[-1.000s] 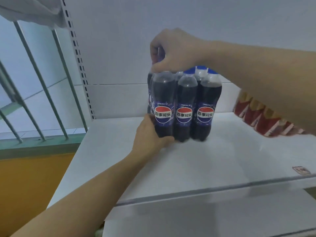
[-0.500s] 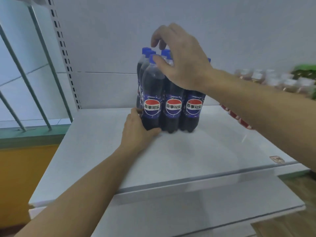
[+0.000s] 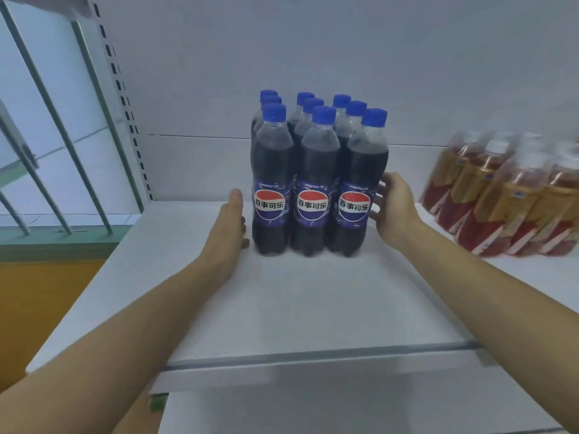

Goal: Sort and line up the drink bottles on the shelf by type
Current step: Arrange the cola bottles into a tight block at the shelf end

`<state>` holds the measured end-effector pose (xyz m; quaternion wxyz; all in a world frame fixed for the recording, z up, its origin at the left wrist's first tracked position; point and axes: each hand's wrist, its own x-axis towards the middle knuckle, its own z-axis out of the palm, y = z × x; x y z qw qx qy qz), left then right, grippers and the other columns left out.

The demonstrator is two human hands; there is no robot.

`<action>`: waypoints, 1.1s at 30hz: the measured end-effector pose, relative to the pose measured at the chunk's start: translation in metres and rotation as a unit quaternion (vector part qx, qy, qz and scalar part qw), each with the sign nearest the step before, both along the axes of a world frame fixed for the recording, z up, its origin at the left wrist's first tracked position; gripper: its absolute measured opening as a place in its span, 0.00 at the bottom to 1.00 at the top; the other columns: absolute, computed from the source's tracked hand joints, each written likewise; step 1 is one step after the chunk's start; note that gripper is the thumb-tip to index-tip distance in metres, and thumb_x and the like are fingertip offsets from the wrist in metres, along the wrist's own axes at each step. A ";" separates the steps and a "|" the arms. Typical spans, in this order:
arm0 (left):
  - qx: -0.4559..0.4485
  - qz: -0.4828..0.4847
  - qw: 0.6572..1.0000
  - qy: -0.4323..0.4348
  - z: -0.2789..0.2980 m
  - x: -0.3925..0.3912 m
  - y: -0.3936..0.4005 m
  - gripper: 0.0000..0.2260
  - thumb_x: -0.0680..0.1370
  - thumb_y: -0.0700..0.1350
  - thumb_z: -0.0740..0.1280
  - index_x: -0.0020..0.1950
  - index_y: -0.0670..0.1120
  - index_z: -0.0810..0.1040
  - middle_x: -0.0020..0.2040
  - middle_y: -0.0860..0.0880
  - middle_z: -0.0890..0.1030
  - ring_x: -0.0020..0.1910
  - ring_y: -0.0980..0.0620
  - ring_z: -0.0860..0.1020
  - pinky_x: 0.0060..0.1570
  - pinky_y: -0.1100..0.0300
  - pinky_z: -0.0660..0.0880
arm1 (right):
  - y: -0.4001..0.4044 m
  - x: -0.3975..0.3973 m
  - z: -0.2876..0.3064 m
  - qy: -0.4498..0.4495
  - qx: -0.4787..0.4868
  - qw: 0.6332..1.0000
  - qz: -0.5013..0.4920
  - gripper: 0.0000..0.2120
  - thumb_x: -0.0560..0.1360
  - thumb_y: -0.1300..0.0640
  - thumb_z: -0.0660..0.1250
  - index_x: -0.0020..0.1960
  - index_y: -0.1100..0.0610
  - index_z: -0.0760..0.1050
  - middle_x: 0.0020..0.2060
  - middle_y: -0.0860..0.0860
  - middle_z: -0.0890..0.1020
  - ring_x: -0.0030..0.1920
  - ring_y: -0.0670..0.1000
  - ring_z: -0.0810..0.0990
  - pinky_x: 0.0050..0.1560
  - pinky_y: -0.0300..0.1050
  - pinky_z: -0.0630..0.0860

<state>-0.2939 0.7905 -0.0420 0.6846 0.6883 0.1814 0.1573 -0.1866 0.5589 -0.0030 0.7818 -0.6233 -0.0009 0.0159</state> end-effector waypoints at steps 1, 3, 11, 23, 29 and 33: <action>-0.029 0.000 1.000 0.010 0.006 0.005 0.001 0.31 0.83 0.66 0.47 0.76 0.47 0.66 0.74 0.42 0.70 0.71 0.42 0.71 0.71 0.44 0.69 | 0.001 0.007 0.002 0.002 0.008 1.000 0.014 0.11 0.79 0.50 0.57 0.51 0.53 0.77 0.52 0.51 0.82 0.53 0.52 0.79 0.57 0.50 0.75; -0.055 0.005 0.998 0.005 0.014 0.016 0.001 0.32 0.82 0.66 0.48 0.78 0.47 0.65 0.75 0.44 0.70 0.73 0.43 0.69 0.73 0.43 0.65 | 0.002 0.024 -0.001 0.014 0.023 0.999 0.033 0.13 0.76 0.48 0.61 0.51 0.54 0.78 0.52 0.52 0.82 0.53 0.54 0.80 0.58 0.50 0.76; -0.172 -0.018 0.985 -0.021 0.010 0.054 0.003 0.32 0.79 0.70 0.53 0.70 0.49 0.76 0.62 0.46 0.83 0.60 0.43 0.82 0.66 0.41 0.74 | 0.017 0.030 -0.010 0.055 0.079 0.986 0.135 0.20 0.83 0.46 0.57 0.44 0.57 0.80 0.34 0.52 0.85 0.33 0.50 0.85 0.35 0.42 0.82; -0.171 -0.022 0.984 -0.049 0.005 0.063 -0.005 0.25 0.81 0.66 0.56 0.46 0.51 0.84 0.44 0.49 0.87 0.45 0.49 0.84 0.57 0.48 0.79 | 0.031 0.029 -0.015 0.088 0.084 0.986 0.117 0.21 0.82 0.41 0.59 0.45 0.57 0.77 0.29 0.51 0.83 0.36 0.52 0.80 0.39 0.46 0.78; -0.137 -0.011 0.989 -0.048 0.008 0.059 -0.001 0.22 0.81 0.65 0.56 0.49 0.50 0.82 0.42 0.50 0.87 0.44 0.49 0.83 0.55 0.49 0.80 | 0.029 0.030 -0.016 0.058 0.032 0.985 0.161 0.17 0.85 0.51 0.54 0.42 0.56 0.73 0.30 0.51 0.82 0.36 0.52 0.78 0.36 0.46 0.79; -0.124 -0.014 0.991 -0.042 0.009 0.055 -0.001 0.24 0.81 0.66 0.56 0.49 0.50 0.82 0.48 0.47 0.87 0.45 0.49 0.84 0.56 0.48 0.80 | 0.029 0.030 -0.020 0.027 0.045 0.982 0.180 0.16 0.86 0.52 0.52 0.45 0.55 0.73 0.26 0.45 0.83 0.39 0.50 0.78 0.33 0.40 0.80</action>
